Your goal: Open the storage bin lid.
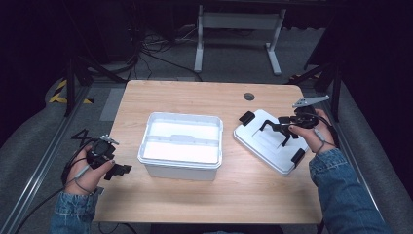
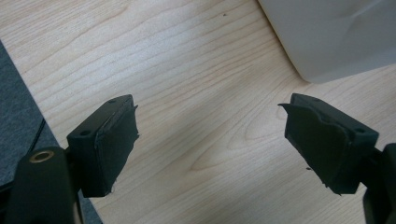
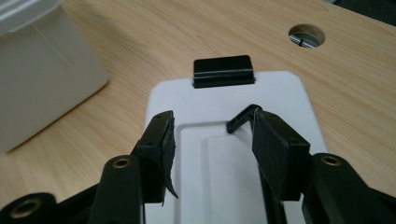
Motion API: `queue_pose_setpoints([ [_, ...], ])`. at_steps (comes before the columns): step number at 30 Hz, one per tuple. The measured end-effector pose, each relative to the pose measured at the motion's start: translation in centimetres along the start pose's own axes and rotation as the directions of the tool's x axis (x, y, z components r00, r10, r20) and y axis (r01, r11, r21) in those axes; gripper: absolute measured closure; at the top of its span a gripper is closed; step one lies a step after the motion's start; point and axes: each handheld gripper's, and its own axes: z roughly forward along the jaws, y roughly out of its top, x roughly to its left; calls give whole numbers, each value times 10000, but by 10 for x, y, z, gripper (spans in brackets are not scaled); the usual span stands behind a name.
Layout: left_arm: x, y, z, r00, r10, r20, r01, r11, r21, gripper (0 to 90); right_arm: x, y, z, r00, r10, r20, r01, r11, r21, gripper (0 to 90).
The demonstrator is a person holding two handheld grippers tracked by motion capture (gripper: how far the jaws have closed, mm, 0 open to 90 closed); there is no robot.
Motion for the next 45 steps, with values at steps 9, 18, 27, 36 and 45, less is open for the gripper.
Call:
queue_pose_setpoints([
  [9,-1,0,-1,10000,-49,60,49,10000,-54,178,36,4,-14,9967,-652,-481,633,9972,-388,483],
  [18,-1,1,0,10000,-13,98,13,10000,-28,178,62,-5,-20,9907,-961,-963,920,9947,-462,468],
  [27,-1,2,0,9999,104,57,-104,9999,-21,178,80,-23,-14,9870,-894,-1337,872,9959,-226,457],
  [36,-2,3,1,9999,89,79,-89,10000,12,177,98,-44,0,9807,-975,-1694,963,9952,-154,458],
  [45,-2,3,2,9999,54,142,-55,10000,73,178,112,-62,15,9743,-1270,-1863,1272,9918,-110,459],
])
